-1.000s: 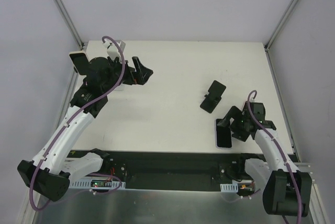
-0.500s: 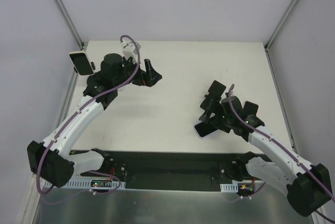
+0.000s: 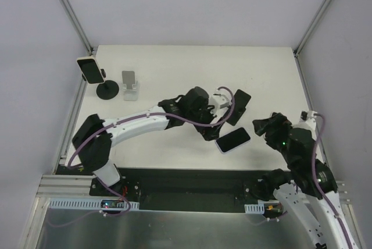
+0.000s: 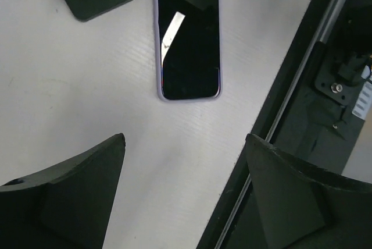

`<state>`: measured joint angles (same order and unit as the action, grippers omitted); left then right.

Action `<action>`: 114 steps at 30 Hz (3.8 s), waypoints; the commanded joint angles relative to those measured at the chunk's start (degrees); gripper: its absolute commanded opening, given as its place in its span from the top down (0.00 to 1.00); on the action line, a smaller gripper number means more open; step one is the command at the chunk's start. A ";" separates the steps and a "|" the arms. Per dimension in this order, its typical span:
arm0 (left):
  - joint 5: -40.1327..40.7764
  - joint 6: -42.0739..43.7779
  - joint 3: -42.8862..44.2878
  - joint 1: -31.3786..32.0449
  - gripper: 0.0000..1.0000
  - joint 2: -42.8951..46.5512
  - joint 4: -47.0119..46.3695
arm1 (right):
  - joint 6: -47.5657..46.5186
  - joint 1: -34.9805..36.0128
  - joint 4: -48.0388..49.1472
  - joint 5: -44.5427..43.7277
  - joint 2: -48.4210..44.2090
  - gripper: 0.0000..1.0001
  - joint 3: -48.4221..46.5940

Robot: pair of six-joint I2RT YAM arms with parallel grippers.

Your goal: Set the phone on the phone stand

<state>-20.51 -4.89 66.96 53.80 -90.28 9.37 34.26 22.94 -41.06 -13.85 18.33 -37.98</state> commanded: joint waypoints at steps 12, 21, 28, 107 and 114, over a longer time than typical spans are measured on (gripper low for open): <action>18.56 -0.04 60.17 11.23 0.04 -43.21 41.67 | -21.07 -0.09 -15.89 -11.02 -12.61 0.01 -25.22; 18.49 -3.81 68.30 11.33 0.03 -51.66 46.71 | -24.33 0.88 -16.16 -10.94 -16.22 0.03 -26.19; 14.98 -4.17 71.47 11.41 0.01 -53.68 46.71 | -24.51 2.46 -16.07 -10.41 -16.57 0.03 -25.13; 17.35 -7.24 27.96 6.40 0.16 -35.14 39.59 | -23.01 2.99 -9.74 -2.15 -13.23 0.04 -11.07; 19.81 -8.04 26.21 6.32 0.68 -34.44 39.77 | -23.36 2.99 -9.57 -2.41 -13.14 0.04 -11.24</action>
<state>-2.09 -13.37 94.00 59.96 -123.44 50.02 11.73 25.43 -52.49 -16.03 4.95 -48.95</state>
